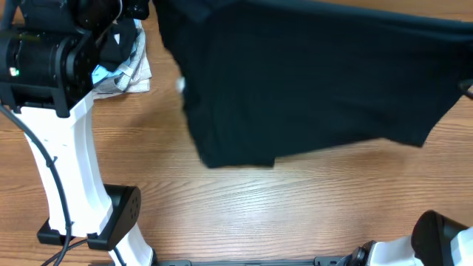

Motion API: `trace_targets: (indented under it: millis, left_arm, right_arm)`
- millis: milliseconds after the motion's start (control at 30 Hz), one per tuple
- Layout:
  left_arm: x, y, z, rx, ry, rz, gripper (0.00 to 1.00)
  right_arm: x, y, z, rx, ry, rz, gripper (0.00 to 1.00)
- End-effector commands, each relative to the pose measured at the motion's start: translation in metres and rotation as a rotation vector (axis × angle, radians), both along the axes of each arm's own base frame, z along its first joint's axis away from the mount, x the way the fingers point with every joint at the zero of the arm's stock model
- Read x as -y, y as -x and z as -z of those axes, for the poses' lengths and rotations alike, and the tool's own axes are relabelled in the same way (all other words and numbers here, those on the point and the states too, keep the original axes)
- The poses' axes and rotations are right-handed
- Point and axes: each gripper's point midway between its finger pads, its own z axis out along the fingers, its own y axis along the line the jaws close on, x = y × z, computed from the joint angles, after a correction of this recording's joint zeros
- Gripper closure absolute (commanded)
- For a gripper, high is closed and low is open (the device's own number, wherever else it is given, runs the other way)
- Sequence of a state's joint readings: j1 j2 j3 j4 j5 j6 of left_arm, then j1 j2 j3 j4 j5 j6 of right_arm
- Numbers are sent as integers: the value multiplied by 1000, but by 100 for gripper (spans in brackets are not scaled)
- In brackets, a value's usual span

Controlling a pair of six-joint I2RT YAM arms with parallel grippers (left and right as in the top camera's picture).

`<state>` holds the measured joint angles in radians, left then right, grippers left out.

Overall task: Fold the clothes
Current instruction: 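Lift the shirt with both grippers and lay it flat on the table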

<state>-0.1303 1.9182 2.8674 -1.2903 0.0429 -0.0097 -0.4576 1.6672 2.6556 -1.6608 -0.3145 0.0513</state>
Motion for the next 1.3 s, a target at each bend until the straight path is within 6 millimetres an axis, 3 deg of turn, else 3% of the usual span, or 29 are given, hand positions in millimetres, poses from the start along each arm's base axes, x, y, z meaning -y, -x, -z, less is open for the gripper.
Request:
trace_targets:
  millis: [0,233,433,600,700,833,933,1100,1267]
  left_arm:
    - [-17,42,-46,123,13,-61,96]
    - [-26,117,-82,210,28,-57,96]
    - [-34,182,-99,269,36,-57,96]
    - [-39,221,-107,313,43,-59,96]
    - [-41,233,-109,329,34,-60,96]
    - [-47,231,-105,313,25,-96,96]
    - [-46,216,-94,260,20,-100,96]
    - [-40,171,-56,96,5,-102,96]
    - [-33,114,-6,-92,-25,-103,96]
  right_arm:
    - [-12,36,-35,111,74,22,96]
    - [-43,99,-73,261,140,28,96]
    - [-66,156,-89,357,175,67,96]
    - [-78,182,-92,397,193,70,96]
    - [-83,191,-95,419,201,71,96]
    - [-82,189,-93,411,198,71,96]
    - [-75,176,-84,362,175,70,96]
    - [-58,140,-48,205,104,64,96]
    - [-39,100,-1,19,37,47,96]
